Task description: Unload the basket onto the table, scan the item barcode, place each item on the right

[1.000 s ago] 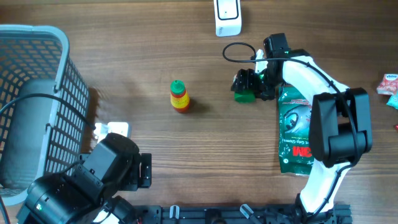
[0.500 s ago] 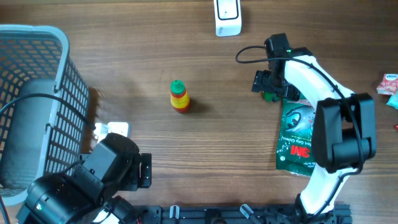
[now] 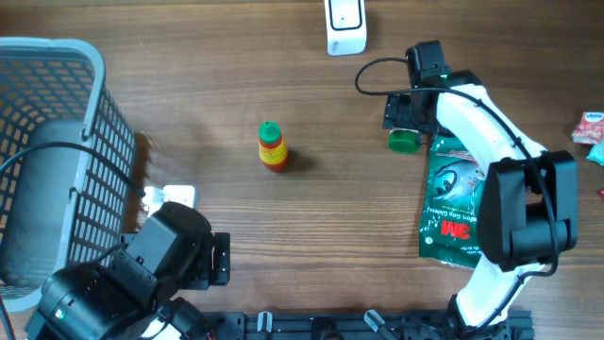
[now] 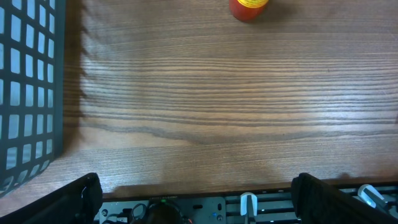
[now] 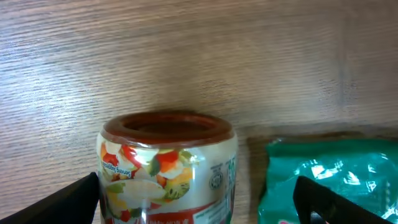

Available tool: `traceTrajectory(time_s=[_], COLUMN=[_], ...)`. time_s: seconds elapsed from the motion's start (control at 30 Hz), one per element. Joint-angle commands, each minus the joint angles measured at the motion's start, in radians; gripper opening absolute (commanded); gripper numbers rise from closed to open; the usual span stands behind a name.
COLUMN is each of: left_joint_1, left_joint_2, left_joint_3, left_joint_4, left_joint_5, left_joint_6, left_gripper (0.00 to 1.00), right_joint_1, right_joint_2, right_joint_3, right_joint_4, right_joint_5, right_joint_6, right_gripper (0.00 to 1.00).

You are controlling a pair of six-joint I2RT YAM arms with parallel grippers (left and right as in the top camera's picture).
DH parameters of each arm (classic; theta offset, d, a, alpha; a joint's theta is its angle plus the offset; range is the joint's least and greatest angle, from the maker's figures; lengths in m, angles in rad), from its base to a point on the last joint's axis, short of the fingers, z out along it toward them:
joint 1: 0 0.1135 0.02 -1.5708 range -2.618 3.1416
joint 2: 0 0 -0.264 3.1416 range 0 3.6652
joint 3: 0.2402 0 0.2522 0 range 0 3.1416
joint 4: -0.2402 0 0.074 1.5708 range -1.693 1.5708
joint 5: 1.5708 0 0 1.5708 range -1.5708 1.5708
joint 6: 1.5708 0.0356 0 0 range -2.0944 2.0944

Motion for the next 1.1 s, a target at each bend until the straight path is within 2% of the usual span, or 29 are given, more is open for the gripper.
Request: traceTrajectory(time_s=[0.0,0.1,0.23,0.4,0.5,0.57,0.8,0.93,1.07], left_joint_1=[-0.003,-0.003,-0.003,-0.003,-0.003,-0.003,-0.003,-0.003,-0.003], left_joint_2=[-0.004,-0.004,-0.004,-0.004,-0.004,-0.004,-0.004,-0.004,-0.004], left_joint_3=[0.002,0.002,0.002,0.002,0.002,0.002,0.002,0.002,0.002], left_joint_4=[0.003,0.002,0.002,0.002,0.003,0.002,0.003,0.002,0.002], left_joint_5=[-0.009,-0.009,-0.009,-0.009,-0.009,-0.009,-0.009,-0.009,-0.009], left_joint_6=[-0.014,-0.014,-0.014,-0.014,-0.014,-0.014,-0.014,-0.014,-0.014], left_gripper=[1.0,1.0,1.0,1.0,1.0,1.0,1.0,1.0,1.0], right_joint_1=[-0.042,-0.082,-0.121,-0.126,-0.107,-0.094,-0.086,-0.086,-0.086], right_joint_2=[-0.023,-0.023,-0.023,-0.025,-0.025,-0.025,-0.025,-0.025,-0.025], right_joint_3=[0.001,0.001,0.002,-0.001,-0.026,-0.059,-0.114,-0.111,-0.079], right_joint_4=[-0.051,-0.099,-0.111,-0.12,-0.132,-0.082,0.021,0.019,-0.006], right_joint_5=[0.1,0.104,0.069,-0.257,-0.253,-0.252,-0.142,-0.178,-0.279], right_joint_6=[0.143,0.196,0.198,0.136,0.258,0.301,0.299,0.3,0.3], right_gripper=[1.0,1.0,1.0,0.98,0.96,0.93,0.82,0.72,0.7])
